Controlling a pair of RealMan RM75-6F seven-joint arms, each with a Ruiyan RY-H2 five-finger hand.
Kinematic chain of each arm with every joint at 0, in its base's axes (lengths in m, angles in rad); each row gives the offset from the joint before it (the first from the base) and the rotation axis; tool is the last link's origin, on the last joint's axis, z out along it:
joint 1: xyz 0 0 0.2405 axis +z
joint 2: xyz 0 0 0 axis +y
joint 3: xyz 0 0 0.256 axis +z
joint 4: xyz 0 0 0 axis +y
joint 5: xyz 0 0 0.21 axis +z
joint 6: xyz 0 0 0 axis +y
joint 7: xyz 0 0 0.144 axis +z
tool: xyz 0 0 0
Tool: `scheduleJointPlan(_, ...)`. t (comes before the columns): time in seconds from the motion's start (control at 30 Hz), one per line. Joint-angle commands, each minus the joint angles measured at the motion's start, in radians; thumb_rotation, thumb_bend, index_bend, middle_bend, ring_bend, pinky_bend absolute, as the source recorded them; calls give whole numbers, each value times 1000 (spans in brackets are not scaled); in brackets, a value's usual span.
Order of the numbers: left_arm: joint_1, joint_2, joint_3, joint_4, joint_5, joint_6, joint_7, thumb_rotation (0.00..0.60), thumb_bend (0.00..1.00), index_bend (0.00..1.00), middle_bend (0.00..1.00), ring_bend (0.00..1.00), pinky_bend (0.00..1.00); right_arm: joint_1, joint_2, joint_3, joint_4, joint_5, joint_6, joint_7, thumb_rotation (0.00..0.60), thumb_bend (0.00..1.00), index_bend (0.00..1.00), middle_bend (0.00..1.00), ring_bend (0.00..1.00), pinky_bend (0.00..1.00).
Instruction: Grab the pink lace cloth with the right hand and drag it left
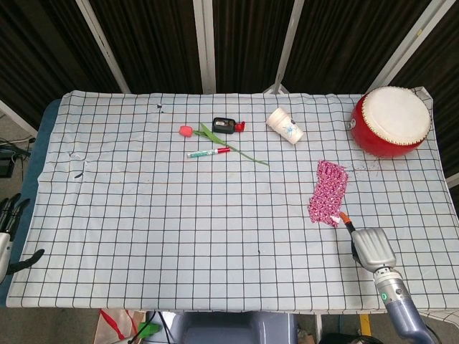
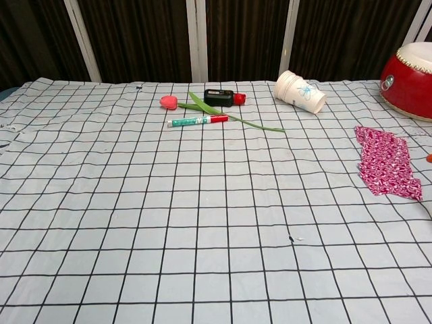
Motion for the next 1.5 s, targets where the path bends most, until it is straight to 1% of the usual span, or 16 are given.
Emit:
scheduleJointPlan(0.03,0,1,-1,0,-2,1,-2,600,246,97,0,0,12,23,-14,3,3,39,-32,-31,600,852,78,810,789,619)
scheduleJointPlan(0.23,-2,-2,-1,-2,-4,-4,7,600,247,97,0,0,12,75,-56,1,43,117,-97,-109,600,863,84,810,789,619)
scheduleJointPlan(0.43,-2,-3,-2,-2,-8,-6,12,600,246,97,0,0,12,109,-82,2,52,177,-119,-153,600,863,88,810,790,619)
scheduleJointPlan(0.6,-2,-3,-4,-1,-13,-7,12,600,246,97,0,0,12,132,-99,1,67,221,-134,-165,600,863,89,810,790,619)
scheduleJointPlan(0.87,-5,-5,-4,-2,-14,-12,20,600,247,97,0,0,12,152,-110,-19,87,250,-143,-168,600,863,101,810,790,619)
scheduleJointPlan(1.17,-4,-7,-4,-3,-15,-12,25,600,246,97,0,0,12,160,-97,-43,64,252,-126,-179,600,863,140,810,790,619)
scheduleJointPlan(1.5,-4,-7,-2,-5,-13,-12,28,600,246,97,0,0,12,150,-79,-103,20,234,-99,-209,600,863,152,810,790,619)
